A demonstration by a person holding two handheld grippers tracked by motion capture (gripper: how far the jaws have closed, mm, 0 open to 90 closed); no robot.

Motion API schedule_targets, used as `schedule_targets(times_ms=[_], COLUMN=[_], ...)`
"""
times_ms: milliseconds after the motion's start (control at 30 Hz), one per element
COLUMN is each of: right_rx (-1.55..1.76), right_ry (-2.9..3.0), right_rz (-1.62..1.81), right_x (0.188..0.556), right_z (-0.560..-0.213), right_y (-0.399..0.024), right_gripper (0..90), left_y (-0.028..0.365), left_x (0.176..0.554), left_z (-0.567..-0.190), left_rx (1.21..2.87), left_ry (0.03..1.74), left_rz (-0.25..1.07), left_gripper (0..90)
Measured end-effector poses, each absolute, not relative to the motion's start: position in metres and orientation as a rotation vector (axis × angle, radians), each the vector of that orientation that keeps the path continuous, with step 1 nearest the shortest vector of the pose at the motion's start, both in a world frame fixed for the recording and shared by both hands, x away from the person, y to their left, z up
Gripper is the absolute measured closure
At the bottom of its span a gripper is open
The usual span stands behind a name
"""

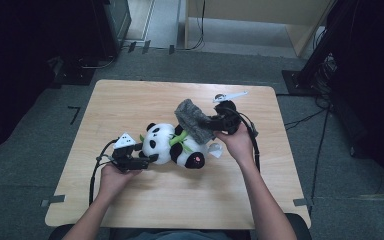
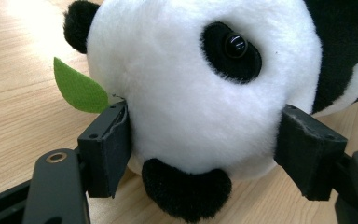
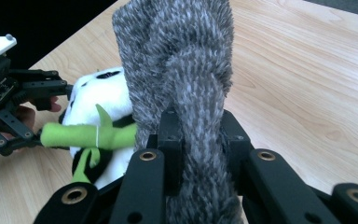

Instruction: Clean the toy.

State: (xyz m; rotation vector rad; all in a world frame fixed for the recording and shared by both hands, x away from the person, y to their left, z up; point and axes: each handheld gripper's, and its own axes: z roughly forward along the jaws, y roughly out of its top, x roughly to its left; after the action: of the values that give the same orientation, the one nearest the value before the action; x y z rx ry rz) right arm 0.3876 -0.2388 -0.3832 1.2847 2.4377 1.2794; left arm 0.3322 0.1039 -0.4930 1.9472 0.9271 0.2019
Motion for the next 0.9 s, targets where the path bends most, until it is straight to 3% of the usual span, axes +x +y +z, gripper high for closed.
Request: schedule_targets(times_ms=[900], right_rx=[1.431], right_ry=[2.348], right_rz=[1.22], right_x=[0.378], right_z=[-0.395], right_y=[-0.295], right_gripper=[75.3], left_y=[0.105], left_x=[0.333], left_z=[-0.494], left_rx=[1.943], left_ry=[0.923], left_rz=[0.196], left_gripper=[23.4])
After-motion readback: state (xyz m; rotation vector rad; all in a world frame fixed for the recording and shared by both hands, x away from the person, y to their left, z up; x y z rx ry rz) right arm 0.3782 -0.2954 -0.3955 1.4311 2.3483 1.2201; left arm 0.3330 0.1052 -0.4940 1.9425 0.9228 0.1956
